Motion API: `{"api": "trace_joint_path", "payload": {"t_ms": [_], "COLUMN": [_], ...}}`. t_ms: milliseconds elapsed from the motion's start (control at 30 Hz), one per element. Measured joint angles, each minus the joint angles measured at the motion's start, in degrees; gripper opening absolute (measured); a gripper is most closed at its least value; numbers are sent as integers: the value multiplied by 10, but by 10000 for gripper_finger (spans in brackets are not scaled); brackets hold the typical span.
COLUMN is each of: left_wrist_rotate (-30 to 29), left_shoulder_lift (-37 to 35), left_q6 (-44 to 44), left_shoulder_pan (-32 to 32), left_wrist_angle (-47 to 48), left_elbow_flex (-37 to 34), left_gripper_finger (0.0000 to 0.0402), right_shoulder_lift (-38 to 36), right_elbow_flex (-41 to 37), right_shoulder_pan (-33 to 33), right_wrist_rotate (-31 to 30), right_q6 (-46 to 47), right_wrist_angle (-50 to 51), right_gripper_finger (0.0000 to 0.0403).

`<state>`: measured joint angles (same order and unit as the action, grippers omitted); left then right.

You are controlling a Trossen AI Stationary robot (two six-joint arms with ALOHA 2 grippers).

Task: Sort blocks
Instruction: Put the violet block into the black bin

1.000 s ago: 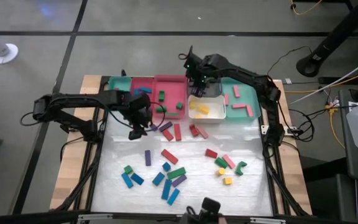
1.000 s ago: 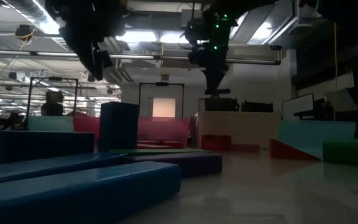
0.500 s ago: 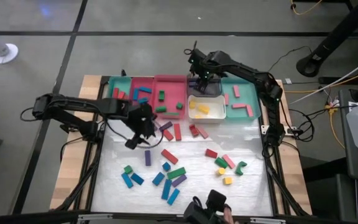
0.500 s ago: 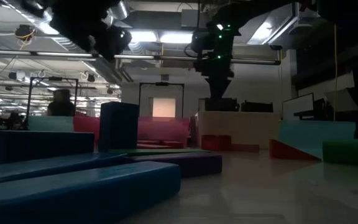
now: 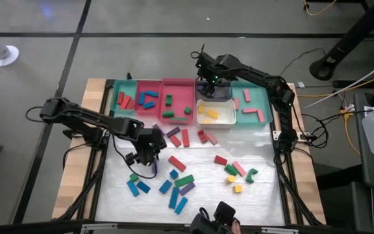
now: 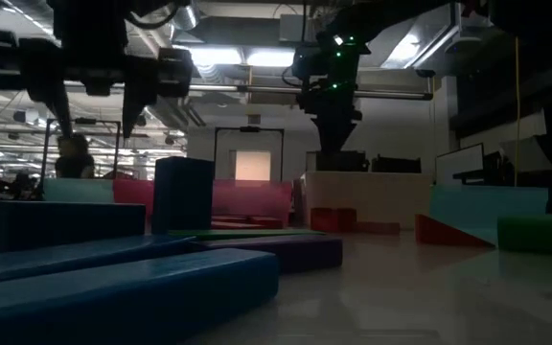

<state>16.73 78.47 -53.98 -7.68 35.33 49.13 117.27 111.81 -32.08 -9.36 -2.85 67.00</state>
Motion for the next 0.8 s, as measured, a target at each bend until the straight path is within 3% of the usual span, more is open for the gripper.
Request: {"api": "trace_joint_path", "payload": {"t_ms": [600, 700, 800], "left_wrist_rotate": [-6, -18, -31], "left_shoulder_lift": [171, 181, 179], "left_q6": [-29, -29, -32], "left_shoulder_pan": [-2, -2, -1], "left_wrist_angle": [-23, -22, -22], "left_elbow_flex": [0, 2, 2], "left_gripper_finger": [189, 168, 122], "right_shoulder_lift": [0, 0, 0], "right_elbow_flex": [0, 0, 0], "right_shoulder_pan": [37, 50, 67], "right_wrist_rotate": [15, 15, 15], "right_q6": [4, 14, 16], "right_wrist_angle": [1, 2, 8], "right_gripper_finger": [241, 241, 241]}}
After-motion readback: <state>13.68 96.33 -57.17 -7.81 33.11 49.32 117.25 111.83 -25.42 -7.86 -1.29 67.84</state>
